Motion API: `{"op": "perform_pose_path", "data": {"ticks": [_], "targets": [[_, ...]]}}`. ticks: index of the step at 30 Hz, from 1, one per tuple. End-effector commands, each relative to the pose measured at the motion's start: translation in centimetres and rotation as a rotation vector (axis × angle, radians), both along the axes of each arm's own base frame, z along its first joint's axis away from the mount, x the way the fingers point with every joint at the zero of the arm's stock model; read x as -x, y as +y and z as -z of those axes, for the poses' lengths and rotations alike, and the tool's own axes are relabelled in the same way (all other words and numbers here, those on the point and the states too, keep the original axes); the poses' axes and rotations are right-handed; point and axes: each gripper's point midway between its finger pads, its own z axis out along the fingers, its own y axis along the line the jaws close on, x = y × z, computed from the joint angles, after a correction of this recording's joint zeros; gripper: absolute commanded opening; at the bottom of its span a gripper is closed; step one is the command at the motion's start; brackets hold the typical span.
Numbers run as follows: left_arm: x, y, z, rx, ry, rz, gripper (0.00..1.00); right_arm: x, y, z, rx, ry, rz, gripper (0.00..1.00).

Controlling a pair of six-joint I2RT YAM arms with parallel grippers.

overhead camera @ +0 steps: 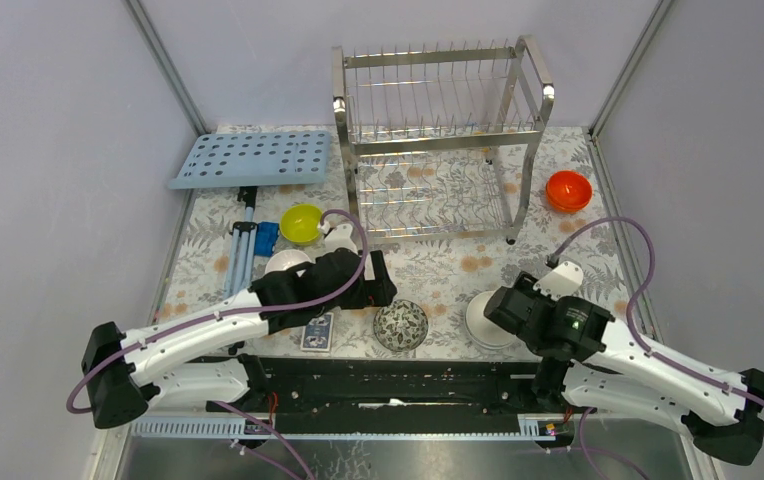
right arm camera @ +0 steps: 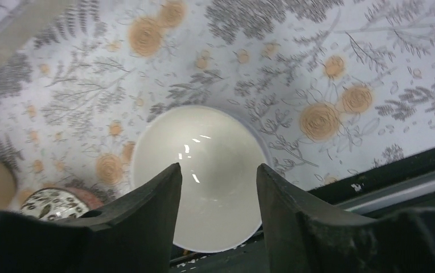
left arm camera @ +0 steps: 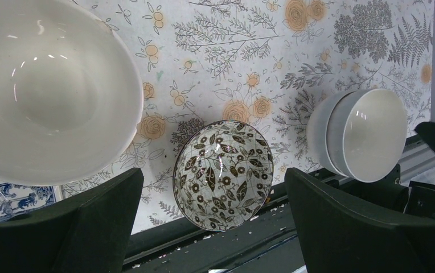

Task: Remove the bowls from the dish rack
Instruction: Reset both arms

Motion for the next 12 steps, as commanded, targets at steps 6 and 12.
{"op": "perform_pose_path", "data": {"ticks": [6,12], "targets": [[-2.0,0.8,-7.3,0.12,-0.215,-0.046,0.99,-3.9,3.2,-9.7,-0.02,-0.302,-0.26,0.75],[-2.7,2.8,-9.3,0.123,-0.289,-0.119,0.99,-4.3,3.6,-11.0,-0.023,-0.358,-0.304,0.78]]}}
